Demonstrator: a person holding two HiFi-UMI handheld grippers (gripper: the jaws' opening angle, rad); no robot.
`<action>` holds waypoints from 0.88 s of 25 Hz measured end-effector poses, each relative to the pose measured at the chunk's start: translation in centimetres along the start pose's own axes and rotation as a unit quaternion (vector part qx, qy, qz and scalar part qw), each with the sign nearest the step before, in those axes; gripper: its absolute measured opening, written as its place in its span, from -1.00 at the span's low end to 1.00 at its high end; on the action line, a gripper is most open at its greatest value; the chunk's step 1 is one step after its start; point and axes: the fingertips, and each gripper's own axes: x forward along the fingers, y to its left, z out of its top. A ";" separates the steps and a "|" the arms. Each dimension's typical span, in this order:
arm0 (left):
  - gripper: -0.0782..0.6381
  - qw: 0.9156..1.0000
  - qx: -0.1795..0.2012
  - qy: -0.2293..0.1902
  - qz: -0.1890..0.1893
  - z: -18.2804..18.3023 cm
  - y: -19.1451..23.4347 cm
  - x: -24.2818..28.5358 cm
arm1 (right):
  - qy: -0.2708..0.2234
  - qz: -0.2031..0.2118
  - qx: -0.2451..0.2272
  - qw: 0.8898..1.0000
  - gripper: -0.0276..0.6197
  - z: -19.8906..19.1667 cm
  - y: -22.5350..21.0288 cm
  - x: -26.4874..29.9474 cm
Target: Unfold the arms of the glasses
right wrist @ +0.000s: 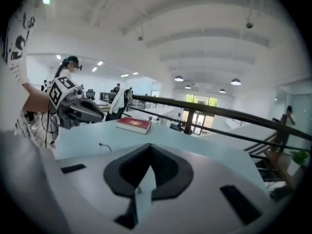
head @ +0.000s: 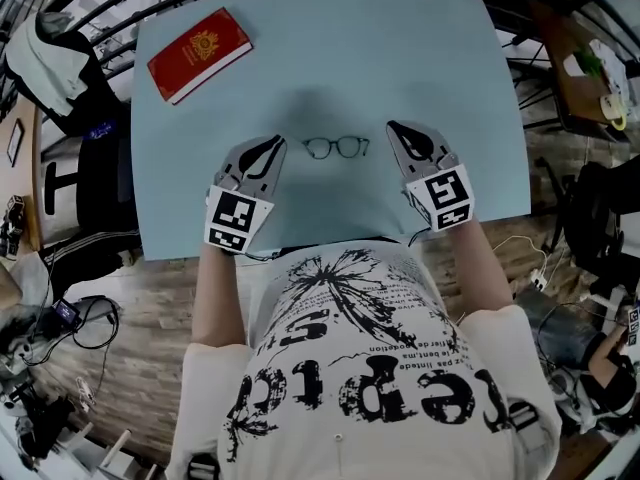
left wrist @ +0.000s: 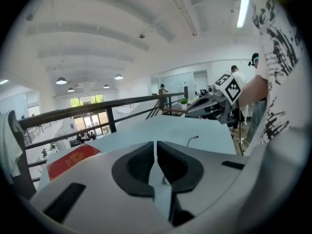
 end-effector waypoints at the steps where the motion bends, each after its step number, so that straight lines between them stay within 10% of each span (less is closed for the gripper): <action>1: -0.69 1.000 -0.002 -0.016 0.009 1.0 0.1 -0.5 | -0.018 -0.007 0.008 1.000 -0.88 1.0 0.0 -0.2; 12: -0.71 0.983 -0.030 -0.140 0.113 7.9 2.1 -4.4 | -0.106 -0.052 0.028 0.993 -0.89 6.8 0.4 -2.0; 22: -0.72 0.983 -0.022 -0.149 0.104 8.2 1.3 -4.6 | -0.110 -0.071 -0.004 0.991 -0.89 7.2 0.9 -2.3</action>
